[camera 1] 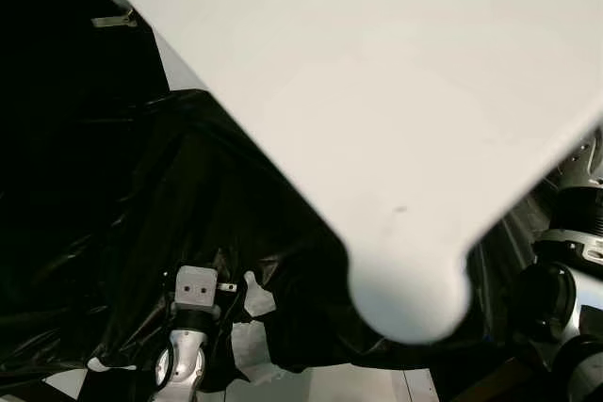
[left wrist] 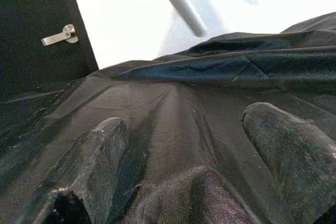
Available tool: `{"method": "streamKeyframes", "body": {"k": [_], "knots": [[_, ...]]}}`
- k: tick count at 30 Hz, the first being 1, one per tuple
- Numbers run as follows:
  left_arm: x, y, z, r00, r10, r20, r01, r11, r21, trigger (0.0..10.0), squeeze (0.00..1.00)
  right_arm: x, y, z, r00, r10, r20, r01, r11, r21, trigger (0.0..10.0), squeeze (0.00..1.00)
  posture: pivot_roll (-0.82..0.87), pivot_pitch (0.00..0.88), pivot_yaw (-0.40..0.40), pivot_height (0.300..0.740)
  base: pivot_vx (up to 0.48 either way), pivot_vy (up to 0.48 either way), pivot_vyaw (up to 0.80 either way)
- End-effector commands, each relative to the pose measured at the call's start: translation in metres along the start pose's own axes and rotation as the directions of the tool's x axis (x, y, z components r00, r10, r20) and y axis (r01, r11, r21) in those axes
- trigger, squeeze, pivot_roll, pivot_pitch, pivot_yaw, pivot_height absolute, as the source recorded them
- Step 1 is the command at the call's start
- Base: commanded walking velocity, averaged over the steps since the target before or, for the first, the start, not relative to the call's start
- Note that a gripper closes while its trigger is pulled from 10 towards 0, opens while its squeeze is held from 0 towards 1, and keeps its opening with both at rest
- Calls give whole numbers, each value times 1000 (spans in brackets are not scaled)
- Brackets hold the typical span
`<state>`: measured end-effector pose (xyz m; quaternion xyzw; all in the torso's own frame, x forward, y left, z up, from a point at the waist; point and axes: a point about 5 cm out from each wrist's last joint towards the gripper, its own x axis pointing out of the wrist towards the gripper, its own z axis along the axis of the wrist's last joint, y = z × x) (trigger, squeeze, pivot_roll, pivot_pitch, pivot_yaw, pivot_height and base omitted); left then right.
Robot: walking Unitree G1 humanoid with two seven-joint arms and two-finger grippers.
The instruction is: Building children table
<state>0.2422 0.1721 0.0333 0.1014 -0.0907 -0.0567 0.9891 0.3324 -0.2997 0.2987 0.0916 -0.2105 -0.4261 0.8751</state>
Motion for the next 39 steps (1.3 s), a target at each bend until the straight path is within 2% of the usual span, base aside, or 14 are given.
{"method": "streamKeyframes", "body": {"k": [1,4,8,9,10,19,25,31,36,39], "knots": [[-19,-12,-23,987,-50,-151,47,999,-27,10000,0,-21,-21,-83,909,-93,-406,96,995,-14,0,0,51,0,7,740,0,0,0],[-19,-12,-22,987,-54,-149,51,998,-22,10000,0,-21,-22,-88,887,-103,-450,123,992,16,0,0,52,0,8,740,0,0,0],[-19,-11,-22,988,-55,-147,53,998,-19,10000,0,-21,-21,-91,880,-94,-466,121,992,28,0,0,57,0,10,740,0,0,0],[-19,-11,-22,988,-55,-147,53,998,-18,10000,0,-22,-19,-91,881,-81,-466,107,994,28,4392,0,59,0,10,740,0,0,0],[-19,-10,-22,988,-55,-147,53,998,-17,10000,0,-22,-17,-90,884,-73,-462,93,995,20,10000,0,59,0,10,740,0,0,0],[-17,-9,-22,988,-59,-143,57,998,-13,10000,0,-22,-11,-92,877,-53,-477,61,998,1,10000,0,63,0,11,740,0,0,0],[-18,-12,-22,987,-66,-143,65,998,-12,10000,0,-24,-18,-106,820,-92,-565,110,994,-2,10000,0,62,0,9,740,0,0,0],[-17,-12,-22,988,-69,-142,68,998,-11,10000,0,-25,-18,-107,815,-93,-571,108,994,-8,10000,0,61,0,12,740,0,0,0],[-16,-11,-21,988,-69,-139,69,998,-10,10000,0,-27,-18,-110,782,-108,-614,149,989,15,10000,0,60,0,15,740,0,0,0],[-16,-11,-20,989,-68,-131,67,998,-13,10000,0,-24,-23,-109,756,-187,-627,244,970,4,10000,0,62,0,17,740,0,0,0]]}}
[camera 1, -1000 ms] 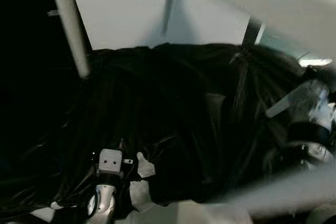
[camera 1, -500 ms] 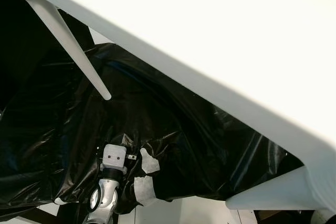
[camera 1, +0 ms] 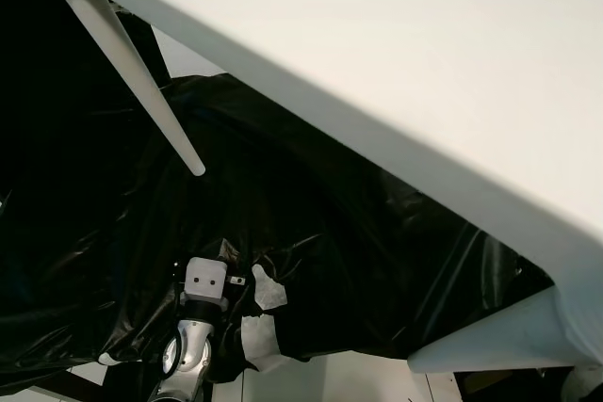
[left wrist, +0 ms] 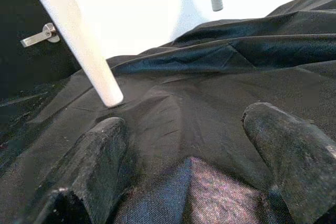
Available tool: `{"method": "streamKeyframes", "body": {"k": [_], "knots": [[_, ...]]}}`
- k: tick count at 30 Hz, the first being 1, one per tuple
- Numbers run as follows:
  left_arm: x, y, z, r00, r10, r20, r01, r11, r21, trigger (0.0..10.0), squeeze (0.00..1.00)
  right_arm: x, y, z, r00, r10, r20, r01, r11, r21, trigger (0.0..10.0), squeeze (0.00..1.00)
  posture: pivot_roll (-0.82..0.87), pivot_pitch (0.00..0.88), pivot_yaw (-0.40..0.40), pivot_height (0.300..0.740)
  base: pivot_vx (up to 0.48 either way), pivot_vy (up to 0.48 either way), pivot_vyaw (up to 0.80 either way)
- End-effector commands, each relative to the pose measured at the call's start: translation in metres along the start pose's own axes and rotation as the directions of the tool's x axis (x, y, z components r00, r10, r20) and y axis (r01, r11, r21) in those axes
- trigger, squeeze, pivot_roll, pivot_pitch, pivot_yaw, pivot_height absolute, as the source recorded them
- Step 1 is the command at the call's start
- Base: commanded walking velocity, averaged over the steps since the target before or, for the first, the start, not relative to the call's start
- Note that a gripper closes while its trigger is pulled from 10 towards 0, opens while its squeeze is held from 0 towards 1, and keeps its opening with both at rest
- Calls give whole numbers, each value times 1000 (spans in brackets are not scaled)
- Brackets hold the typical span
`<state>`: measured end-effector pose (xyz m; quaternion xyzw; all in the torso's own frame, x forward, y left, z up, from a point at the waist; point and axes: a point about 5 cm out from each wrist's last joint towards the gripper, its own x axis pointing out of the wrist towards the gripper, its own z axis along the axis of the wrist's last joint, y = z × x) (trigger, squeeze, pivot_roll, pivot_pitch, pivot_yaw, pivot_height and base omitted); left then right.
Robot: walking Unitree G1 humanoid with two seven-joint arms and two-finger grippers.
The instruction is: Building children table
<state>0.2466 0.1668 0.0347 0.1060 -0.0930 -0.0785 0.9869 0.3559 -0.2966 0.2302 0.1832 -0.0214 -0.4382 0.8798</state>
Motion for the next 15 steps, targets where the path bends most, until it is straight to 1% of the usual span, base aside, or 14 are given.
{"method": "streamKeyframes", "body": {"k": [1,3,5,6,7,8,9,14,15], "knots": [[-21,-7,-21,990,-26,-136,24,1000,-19,10000,0,4,-17,-37,958,-108,-266,141,984,108,10000,0,64,0,18,740,0,0,0],[-20,-7,-20,991,-26,-130,23,1000,-20,10000,0,5,-12,-28,967,-85,-241,122,982,145,10000,0,65,0,18,740,0,0,0],[-19,-7,-18,992,-25,-121,23,1000,-20,10000,0,5,-6,-20,978,-56,-202,89,984,156,10000,0,66,0,18,740,0,0,0],[-19,-7,-18,993,-25,-119,22,1000,-20,10000,0,5,-5,-18,980,-51,-194,82,984,156,10000,784,66,0,18,740,0,0,0],[-17,-6,-17,994,-23,-110,20,1000,-20,10000,0,5,-2,-14,981,-43,-190,77,982,175,10000,1000,68,0,18,740,0,0,0],[-15,-6,-13,995,-20,-93,18,1000,-21,10000,0,5,3,-9,981,-30,-192,70,976,207,10000,1000,71,0,19,740,0,0,0],[-14,-6,-12,996,-20,-86,18,1000,-21,10000,0,5,5,-7,981,-24,-194,68,973,219,10000,1000,71,0,19,740,0,0,0],[-12,-7,-9,997,-21,-72,19,1000,-21,10000,0,6,12,2,984,0,-178,41,974,225,10000,1000,72,0,18,740,0,0,0],[-12,-7,-9,997,-21,-69,20,1000,-21,10000,0,6,15,6,986,1,-167,38,973,227,10000,0,71,0,16,740,0,0,0]]}}
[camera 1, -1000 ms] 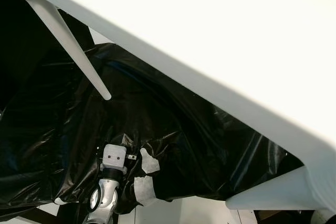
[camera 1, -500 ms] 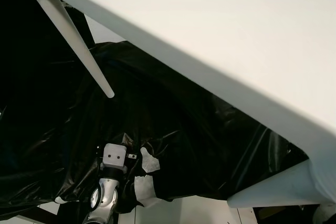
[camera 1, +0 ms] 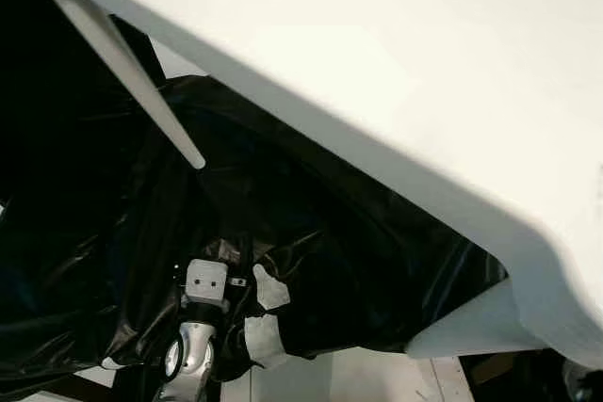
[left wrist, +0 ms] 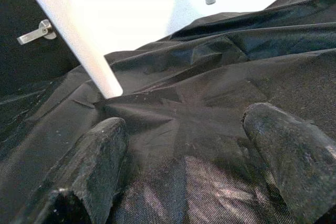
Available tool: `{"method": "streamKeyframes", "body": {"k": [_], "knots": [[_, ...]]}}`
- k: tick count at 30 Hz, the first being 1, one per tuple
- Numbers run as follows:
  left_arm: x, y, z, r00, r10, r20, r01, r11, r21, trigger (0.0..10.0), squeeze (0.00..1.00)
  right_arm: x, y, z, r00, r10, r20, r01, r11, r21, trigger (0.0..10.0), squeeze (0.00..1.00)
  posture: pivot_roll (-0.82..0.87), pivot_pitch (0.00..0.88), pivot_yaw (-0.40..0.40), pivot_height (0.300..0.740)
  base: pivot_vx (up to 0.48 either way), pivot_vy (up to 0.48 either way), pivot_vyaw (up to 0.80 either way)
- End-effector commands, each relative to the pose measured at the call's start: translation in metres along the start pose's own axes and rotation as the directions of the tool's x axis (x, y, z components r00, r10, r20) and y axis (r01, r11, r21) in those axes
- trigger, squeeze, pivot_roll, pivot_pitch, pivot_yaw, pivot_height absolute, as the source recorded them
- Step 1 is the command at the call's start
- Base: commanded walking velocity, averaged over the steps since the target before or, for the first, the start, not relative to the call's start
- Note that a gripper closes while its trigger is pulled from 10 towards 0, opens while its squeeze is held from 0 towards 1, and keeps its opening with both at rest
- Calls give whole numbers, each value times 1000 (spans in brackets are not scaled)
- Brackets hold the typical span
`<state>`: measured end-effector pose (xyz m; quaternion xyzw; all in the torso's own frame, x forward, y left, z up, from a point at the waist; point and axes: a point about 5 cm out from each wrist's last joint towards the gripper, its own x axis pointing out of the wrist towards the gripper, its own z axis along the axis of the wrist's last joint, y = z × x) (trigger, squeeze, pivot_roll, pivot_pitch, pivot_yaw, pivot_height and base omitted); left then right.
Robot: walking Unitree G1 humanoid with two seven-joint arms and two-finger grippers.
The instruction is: Building children table
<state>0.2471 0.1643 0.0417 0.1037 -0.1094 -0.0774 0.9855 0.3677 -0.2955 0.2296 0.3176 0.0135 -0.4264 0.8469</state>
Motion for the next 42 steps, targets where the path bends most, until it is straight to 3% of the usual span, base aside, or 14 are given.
{"method": "streamKeyframes", "body": {"k": [1,8,12,14,16,21,23,32,38,40,42], "knots": [[-14,-6,-15,995,-27,-101,25,999,-20,10000,0,-2,10,10,1000,11,23,-12,1000,14,10000,0,71,0,16,740,0,0,0],[-15,-9,-12,995,-32,-90,30,999,-18,10000,0,-5,17,9,999,32,27,-31,999,-15,10000,0,74,0,8,740,0,0,0],[-15,-10,-11,996,-35,-85,34,999,-17,10000,0,-8,13,-2,998,50,26,-47,994,-97,10000,0,73,0,7,740,0,0,0],[-14,-10,-10,996,-34,-82,33,999,-16,10000,0,-14,17,-8,984,154,86,-120,941,-315,10000,0,72,0,8,740,0,0,0],[-13,-10,-9,996,-34,-79,33,999,-16,10000,0,-16,12,-12,981,159,113,-106,921,-374,10000,0,67,0,10,740,0,0,0],[-12,-10,-7,997,-34,-76,33,999,-16,10000,0,-18,1,-18,978,142,151,-65,901,-428,10000,0,67,0,10,740,0,0,0],[-10,-12,-6,996,-46,-71,45,999,-17,10000,0,-17,-10,-12,970,113,214,-6,895,-446,10000,0,52,0,23,740,0,0,0],[-5,-10,-3,997,-46,-62,46,999,-14,10000,0,-17,-9,-2,968,134,212,-21,886,-463,10000,0,52,0,28,740,0,0,0],[-4,-10,-1,998,-46,-53,46,999,-16,10000,0,-30,0,-20,958,241,154,-119,824,-554,10000,0,56,0,24,740,0,0,0],[-4,-10,-1,998,-44,-52,43,999,-16,10000,0,-34,3,-26,945,298,139,-155,776,-611,10000,0,56,0,25,740,0,0,0],[-3,-10,-1,998,-45,-53,44,999,-17,10000,0,-39,9,-34,924,372,90,-216,701,-679,10000,0,54,0,26,740,0,0,0]]}}
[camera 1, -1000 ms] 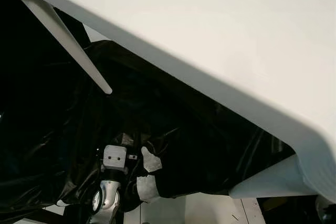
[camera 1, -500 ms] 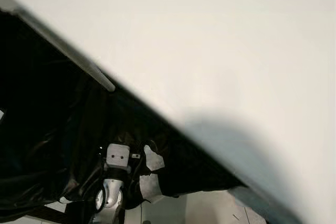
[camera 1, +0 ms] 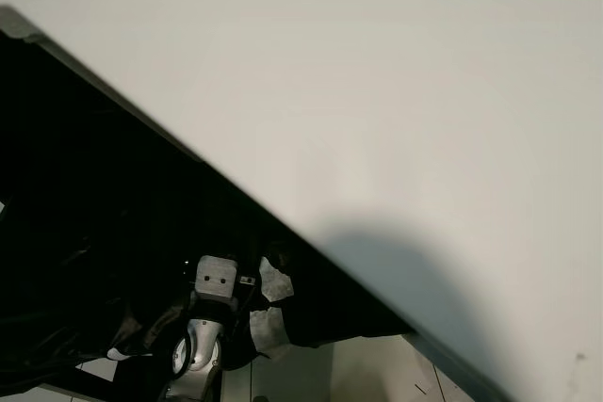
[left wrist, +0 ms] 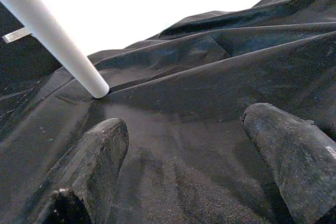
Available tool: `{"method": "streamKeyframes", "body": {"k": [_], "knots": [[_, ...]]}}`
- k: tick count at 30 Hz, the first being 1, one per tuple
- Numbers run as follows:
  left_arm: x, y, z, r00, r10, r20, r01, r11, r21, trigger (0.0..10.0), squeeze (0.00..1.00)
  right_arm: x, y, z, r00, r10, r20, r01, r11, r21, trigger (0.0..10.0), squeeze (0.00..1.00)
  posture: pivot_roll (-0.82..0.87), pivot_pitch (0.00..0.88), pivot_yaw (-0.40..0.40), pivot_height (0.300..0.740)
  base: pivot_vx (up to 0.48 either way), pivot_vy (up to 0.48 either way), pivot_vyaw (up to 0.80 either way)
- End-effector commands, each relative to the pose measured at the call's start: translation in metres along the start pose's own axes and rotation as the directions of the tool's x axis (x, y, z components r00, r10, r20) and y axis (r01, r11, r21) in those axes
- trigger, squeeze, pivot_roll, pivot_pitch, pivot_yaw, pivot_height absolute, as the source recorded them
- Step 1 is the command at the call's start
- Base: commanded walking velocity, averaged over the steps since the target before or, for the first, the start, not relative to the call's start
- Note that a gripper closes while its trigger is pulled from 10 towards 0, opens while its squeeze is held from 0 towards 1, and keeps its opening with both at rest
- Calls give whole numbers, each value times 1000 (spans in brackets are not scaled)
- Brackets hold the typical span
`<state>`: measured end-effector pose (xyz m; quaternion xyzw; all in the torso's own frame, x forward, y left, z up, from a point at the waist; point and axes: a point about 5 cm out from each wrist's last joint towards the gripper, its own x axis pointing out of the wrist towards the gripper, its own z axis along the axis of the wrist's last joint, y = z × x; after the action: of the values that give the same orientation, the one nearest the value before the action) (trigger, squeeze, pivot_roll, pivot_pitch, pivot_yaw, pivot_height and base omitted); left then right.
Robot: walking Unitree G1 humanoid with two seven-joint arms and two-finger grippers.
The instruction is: Building children table
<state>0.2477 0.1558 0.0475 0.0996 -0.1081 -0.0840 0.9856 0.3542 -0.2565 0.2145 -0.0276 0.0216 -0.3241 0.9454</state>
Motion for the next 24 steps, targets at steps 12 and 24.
{"method": "streamKeyframes", "body": {"k": [12,24], "knots": [[-5,-4,-8,998,-37,-54,36,999,-7,10000,0,-18,30,7,953,297,60,-269,920,-284,0,0,45,0,30,740,0,0,0],[-7,-4,-9,997,-38,-63,38,999,-4,10000,0,-22,37,22,916,389,94,-334,872,-358,2588,0,53,0,28,740,0,0,0]]}}
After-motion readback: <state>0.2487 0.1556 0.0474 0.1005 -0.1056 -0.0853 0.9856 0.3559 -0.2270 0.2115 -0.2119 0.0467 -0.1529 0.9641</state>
